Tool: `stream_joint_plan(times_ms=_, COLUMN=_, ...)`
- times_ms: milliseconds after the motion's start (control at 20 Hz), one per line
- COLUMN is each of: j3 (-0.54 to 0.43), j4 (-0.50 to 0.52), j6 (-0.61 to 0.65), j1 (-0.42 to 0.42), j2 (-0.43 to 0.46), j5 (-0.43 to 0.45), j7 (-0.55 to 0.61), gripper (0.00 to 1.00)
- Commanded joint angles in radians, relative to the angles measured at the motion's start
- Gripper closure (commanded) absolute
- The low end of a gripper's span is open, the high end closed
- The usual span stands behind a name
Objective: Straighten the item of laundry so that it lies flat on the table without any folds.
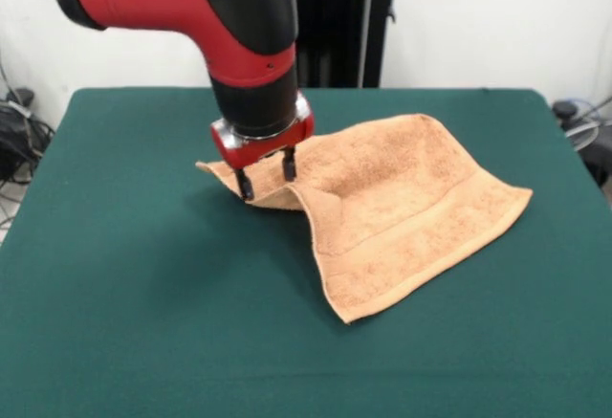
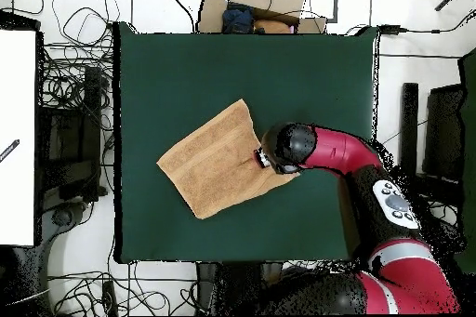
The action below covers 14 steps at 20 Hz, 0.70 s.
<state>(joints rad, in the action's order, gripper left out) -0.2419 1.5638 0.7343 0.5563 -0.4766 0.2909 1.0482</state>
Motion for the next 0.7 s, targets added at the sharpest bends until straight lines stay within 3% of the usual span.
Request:
stream_joint_plan(times_ms=50, j3=-0.046, j4=-0.08, j6=-0.063, j1=0.015, j2=0.059, j5=0.097, j7=-0.037, gripper=0.0)
stream_joint_plan(times_ms=700, j3=-0.033, j4=-0.125, j6=-0.071, j1=0.029, j2=0.047, j5=0.18, j7=-0.018, gripper=0.0)
